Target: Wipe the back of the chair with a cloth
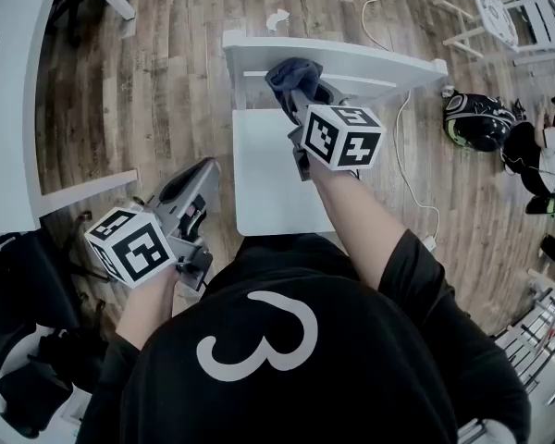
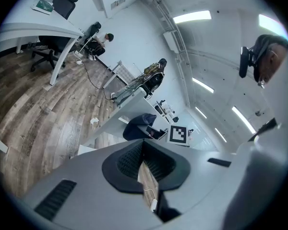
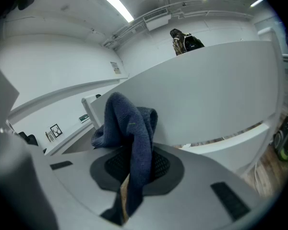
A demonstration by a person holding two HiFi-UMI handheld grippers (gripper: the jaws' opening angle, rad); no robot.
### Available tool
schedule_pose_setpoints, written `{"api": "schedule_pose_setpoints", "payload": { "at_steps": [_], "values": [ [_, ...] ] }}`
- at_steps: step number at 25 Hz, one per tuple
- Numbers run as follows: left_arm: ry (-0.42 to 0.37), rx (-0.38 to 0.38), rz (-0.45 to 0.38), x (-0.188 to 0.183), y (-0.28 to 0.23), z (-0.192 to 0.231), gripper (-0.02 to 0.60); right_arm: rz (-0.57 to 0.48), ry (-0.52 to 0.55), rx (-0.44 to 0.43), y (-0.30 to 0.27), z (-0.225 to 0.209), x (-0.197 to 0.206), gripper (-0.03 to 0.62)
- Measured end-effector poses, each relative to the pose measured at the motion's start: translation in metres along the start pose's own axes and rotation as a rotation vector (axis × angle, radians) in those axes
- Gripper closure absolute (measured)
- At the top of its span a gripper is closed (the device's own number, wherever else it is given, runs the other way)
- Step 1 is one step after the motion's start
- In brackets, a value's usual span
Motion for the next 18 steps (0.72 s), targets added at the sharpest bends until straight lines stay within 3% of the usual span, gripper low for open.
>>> {"api": "schedule_pose_setpoints", "payload": {
  "at_steps": [18],
  "values": [
    [-0.005, -0.006, 0.047, 0.039, -0.059, -0.073, 0.568, -0.031, -0.044, 0.086, 0.074, -0.128, -0.030, 0.543]
  ]
}}
Point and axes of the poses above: the fingertips, and each gripper's own axes: y backward along the fingers, z to its left, x out of its underside, the point moved 5 cm from there along y, backward along the fingers, and after that the axes turned 9 degrees about -y, right-handed, at the moved point
